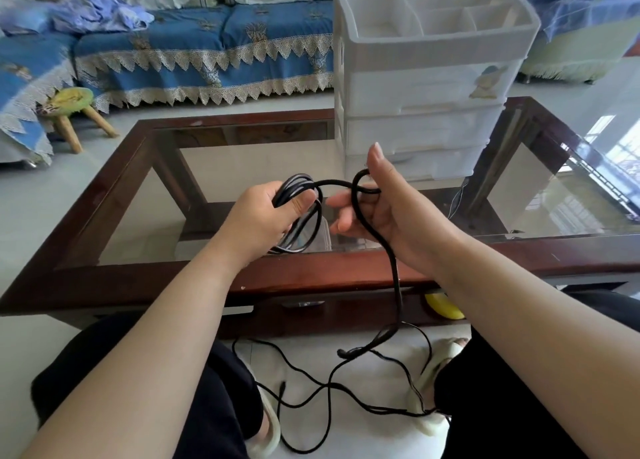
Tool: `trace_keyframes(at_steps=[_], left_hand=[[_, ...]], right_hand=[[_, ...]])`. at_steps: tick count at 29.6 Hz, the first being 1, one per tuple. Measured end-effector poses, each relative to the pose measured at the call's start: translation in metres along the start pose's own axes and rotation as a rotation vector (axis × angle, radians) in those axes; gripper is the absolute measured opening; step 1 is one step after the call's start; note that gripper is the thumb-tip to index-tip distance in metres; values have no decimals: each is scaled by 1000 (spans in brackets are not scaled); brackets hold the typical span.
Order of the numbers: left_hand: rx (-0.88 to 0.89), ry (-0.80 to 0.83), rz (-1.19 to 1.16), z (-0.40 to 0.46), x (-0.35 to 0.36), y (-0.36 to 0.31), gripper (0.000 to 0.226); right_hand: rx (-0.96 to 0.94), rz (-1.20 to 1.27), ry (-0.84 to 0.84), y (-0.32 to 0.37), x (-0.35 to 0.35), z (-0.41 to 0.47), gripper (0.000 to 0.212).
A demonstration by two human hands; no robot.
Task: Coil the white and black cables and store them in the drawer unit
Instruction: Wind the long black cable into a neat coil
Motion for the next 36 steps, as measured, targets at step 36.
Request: trace_keyframes(at_steps=[36], left_hand=[[-213, 301, -915, -8, 16, -26, 48]], right_hand=[[-87, -295, -305, -31, -13, 15, 64]])
Point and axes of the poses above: each hand's wrist, its own z-axis towards the middle knuckle, its own x-axis out of the palm, y = z × x, the point moved 1 cm from there along z, towards the middle knuckle, and after that the axes turned 15 degrees about z, right-handed, at the moved point
